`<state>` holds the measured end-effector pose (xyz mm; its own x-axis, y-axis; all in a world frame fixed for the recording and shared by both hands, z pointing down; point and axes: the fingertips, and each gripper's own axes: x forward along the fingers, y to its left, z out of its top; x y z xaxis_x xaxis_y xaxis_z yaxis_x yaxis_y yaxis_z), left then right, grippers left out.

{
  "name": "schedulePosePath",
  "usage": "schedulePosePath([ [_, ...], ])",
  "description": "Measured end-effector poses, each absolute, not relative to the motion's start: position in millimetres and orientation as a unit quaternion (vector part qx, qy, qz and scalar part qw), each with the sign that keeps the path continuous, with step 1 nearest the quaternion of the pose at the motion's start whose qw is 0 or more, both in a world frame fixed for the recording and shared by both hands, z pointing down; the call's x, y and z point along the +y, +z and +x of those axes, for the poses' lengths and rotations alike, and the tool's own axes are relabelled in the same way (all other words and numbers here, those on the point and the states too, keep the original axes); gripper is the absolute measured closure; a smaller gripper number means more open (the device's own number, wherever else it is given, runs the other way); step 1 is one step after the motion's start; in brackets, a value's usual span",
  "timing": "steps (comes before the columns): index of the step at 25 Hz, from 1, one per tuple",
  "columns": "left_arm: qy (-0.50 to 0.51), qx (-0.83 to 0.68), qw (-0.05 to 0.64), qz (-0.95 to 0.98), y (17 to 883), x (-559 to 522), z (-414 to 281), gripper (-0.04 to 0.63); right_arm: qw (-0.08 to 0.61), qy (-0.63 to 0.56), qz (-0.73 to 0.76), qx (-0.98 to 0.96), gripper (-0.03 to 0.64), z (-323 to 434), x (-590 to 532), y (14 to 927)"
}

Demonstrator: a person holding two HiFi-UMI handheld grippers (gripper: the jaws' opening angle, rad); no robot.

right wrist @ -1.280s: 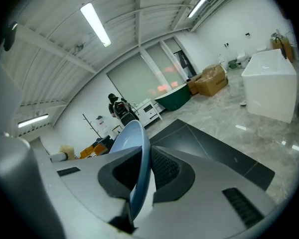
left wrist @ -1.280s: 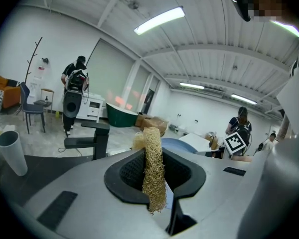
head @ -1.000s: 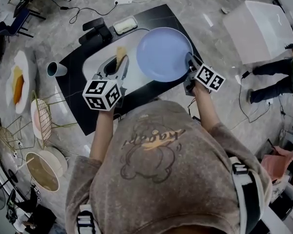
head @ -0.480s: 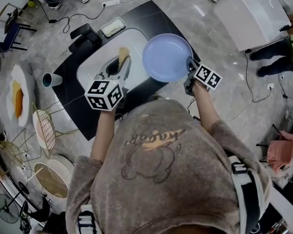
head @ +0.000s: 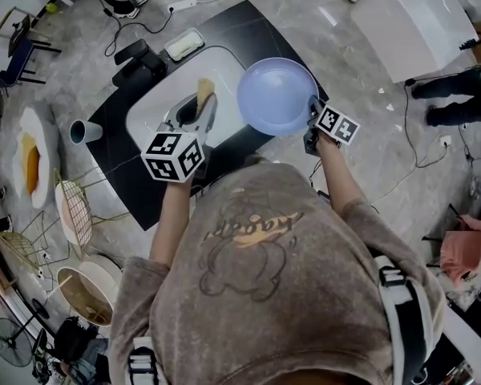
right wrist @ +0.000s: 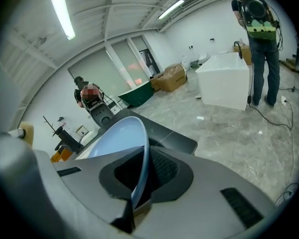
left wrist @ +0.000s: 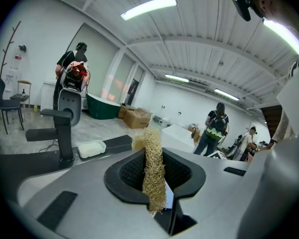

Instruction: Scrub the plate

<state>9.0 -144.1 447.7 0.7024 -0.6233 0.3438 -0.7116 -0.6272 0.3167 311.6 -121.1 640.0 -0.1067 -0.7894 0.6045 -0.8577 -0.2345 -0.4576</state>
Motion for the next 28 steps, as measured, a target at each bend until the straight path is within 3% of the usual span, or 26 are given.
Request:
schedulePosePath([
  [11, 0.108, -0.38, 0.214, 0.894, 448, -139, 7, 0.517, 0.141, 0.368, 0.685, -0.613, 0.566, 328, -119, 648],
  [20, 0.102, -0.378, 0.211, 0.895, 447, -142, 9, 0.517, 0.119, 0.309, 0.685, -0.649, 0.54, 333, -149, 595],
  [28, 0.089, -0.398, 0.207, 0.889, 442, -148, -3, 0.517, 0.074, 0.231, 0.637, -0.732, 0.541, 278, -183, 502],
])
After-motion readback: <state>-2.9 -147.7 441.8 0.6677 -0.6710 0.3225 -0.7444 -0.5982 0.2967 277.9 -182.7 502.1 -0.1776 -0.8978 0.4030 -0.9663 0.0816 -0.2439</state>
